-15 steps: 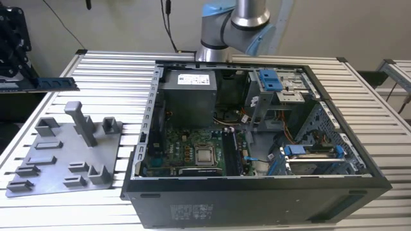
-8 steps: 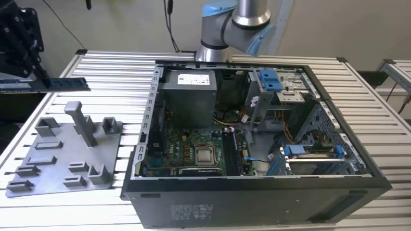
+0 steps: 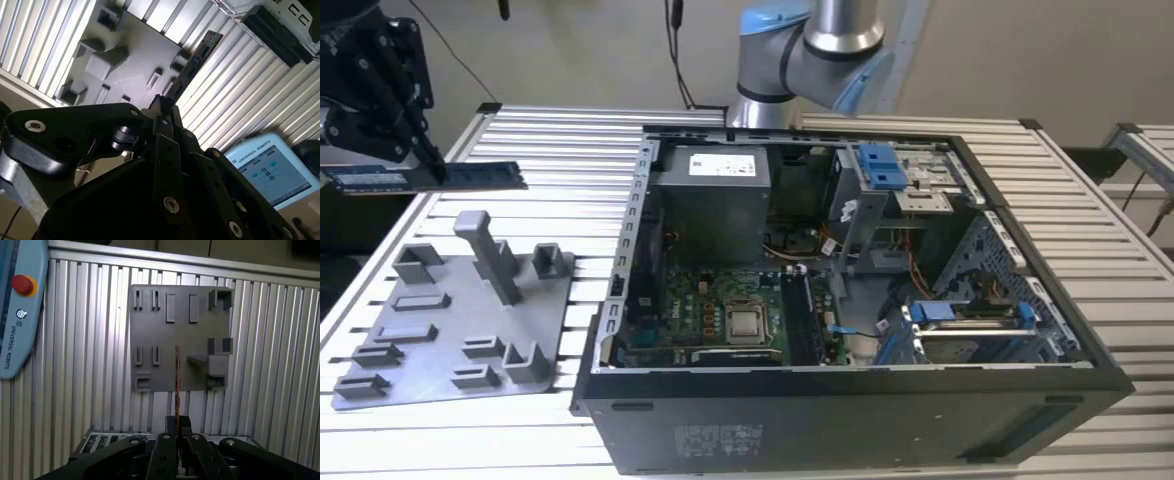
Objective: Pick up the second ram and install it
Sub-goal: 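Pick up the second ram and move it above second insertion slot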
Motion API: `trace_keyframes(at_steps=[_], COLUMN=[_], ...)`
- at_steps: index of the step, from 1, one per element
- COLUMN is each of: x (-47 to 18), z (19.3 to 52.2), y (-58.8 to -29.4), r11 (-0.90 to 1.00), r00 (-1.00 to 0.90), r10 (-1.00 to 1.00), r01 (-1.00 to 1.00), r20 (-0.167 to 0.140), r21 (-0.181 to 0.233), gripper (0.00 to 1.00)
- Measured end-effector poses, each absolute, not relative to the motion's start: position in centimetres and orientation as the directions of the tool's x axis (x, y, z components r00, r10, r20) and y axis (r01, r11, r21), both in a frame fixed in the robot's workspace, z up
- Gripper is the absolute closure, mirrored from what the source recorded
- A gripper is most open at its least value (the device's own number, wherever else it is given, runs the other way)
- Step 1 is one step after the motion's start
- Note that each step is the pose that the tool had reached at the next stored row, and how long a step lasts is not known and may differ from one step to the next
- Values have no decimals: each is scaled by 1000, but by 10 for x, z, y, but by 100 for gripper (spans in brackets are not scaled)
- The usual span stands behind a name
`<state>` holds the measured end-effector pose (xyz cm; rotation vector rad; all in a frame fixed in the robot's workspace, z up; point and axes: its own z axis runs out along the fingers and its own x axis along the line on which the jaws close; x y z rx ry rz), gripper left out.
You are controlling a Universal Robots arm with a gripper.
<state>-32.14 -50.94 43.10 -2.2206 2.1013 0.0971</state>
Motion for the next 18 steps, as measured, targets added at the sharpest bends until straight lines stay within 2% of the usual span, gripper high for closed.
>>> trace_keyframes(at_steps=[18], x=[-289], z=[431], y=[-509], r11=[-54], r00=[56], r10=[-993], r01=[-998], r20=[-103], r21=[-16], gripper=[86])
